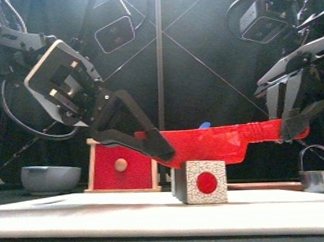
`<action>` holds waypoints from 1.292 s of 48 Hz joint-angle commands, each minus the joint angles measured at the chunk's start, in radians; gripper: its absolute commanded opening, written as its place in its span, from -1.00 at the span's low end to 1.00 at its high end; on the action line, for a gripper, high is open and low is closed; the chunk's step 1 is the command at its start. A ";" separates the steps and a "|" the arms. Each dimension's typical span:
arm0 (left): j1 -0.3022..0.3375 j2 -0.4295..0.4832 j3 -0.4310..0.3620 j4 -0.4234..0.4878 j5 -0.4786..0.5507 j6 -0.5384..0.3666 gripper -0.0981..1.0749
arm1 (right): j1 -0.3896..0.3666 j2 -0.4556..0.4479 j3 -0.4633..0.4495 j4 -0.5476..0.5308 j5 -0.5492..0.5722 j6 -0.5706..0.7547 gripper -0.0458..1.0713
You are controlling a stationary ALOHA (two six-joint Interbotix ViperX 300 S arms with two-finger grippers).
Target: Cut sushi
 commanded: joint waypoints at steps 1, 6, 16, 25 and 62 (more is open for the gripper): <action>-0.034 0.006 0.002 -0.003 0.014 0.003 -0.42 | 0.005 0.012 -0.006 0.014 0.003 -0.003 -0.75; -0.035 0.021 0.002 -0.012 0.017 0.003 -0.42 | 0.011 0.046 -0.008 0.032 0.003 -0.005 -0.75; -0.035 0.032 0.005 -0.017 0.040 0.003 -0.42 | 0.025 0.100 -0.015 0.049 0.008 -0.003 -0.75; -0.034 0.003 0.002 -0.014 0.037 0.006 -0.42 | 0.026 0.064 -0.035 0.044 0.032 -0.003 -0.75; 0.043 -0.259 0.080 0.014 -0.094 0.210 -0.41 | -0.014 -0.189 -0.018 -0.060 0.060 -0.005 -0.75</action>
